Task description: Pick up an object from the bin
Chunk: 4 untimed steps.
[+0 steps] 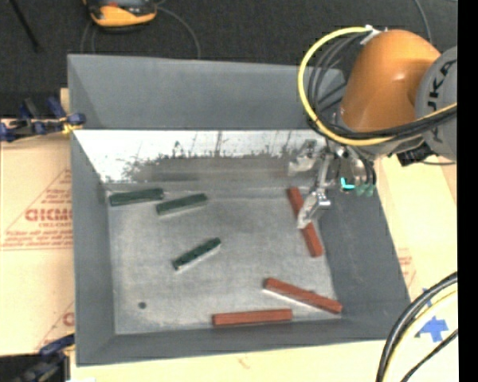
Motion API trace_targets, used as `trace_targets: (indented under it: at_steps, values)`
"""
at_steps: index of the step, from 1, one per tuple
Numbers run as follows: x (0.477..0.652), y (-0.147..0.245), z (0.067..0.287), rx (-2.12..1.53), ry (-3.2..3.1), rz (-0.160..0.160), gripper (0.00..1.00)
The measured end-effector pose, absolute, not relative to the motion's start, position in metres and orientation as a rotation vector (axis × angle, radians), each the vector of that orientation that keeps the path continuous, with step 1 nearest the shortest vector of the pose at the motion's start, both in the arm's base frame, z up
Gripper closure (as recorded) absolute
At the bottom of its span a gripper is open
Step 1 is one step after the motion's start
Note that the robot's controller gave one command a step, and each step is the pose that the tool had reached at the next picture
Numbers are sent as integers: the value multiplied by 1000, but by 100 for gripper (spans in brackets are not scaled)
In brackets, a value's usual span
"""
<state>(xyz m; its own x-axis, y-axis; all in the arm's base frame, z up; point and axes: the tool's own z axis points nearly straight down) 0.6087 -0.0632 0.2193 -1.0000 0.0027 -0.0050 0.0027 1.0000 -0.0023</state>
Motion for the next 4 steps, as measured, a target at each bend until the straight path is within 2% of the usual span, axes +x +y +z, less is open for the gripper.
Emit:
trace_targets:
  at_steps: [1, 2, 3, 4]
  values:
    - [614, -33, 176, 0, 3128, -4, 0]
    - [604, -15, 112, 47, 3133, 3, 0]
    - [623, 30, 83, 392, 3114, 4, 100]
    - [623, 30, 83, 391, 3113, 4, 100]
